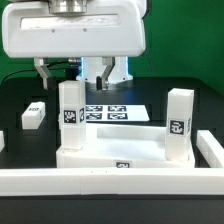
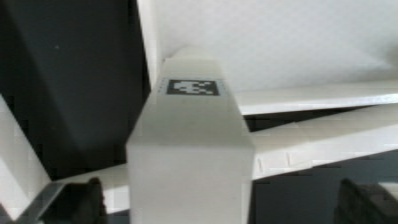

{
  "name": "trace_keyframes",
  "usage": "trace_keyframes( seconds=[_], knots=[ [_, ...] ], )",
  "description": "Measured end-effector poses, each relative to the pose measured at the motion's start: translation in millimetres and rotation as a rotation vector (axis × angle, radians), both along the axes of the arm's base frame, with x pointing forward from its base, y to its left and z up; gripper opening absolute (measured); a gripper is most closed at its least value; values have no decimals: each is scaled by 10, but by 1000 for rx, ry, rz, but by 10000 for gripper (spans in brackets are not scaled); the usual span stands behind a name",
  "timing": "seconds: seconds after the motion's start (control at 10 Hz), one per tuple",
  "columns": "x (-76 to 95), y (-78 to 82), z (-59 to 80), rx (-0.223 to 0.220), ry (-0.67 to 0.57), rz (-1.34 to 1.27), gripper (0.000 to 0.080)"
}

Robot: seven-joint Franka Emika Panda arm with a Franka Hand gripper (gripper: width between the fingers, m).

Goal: Assemble desk

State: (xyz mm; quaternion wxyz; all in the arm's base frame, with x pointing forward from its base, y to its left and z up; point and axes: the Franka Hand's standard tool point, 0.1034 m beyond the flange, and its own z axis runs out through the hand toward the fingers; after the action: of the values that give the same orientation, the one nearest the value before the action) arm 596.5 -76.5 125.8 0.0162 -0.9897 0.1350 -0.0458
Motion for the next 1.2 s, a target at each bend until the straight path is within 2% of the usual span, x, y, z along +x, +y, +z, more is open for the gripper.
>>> trace_keyframes(
  seconds=[0.2, 0.5, 0.6, 0.7, 0.8, 0.9, 1.2],
  knots=[
    [-101, 25, -73, 34, 95, 0, 649],
    [-106, 32, -114, 23, 76, -22, 649],
    [-106, 31, -115, 23, 76, -20, 531],
    [-106, 35, -116, 27, 77, -56, 379],
    [-106, 37, -118, 30, 79, -116, 379],
    [-107, 40, -120, 35, 82, -193, 289],
    [-107, 52, -127, 49, 88, -399, 289]
  ],
)
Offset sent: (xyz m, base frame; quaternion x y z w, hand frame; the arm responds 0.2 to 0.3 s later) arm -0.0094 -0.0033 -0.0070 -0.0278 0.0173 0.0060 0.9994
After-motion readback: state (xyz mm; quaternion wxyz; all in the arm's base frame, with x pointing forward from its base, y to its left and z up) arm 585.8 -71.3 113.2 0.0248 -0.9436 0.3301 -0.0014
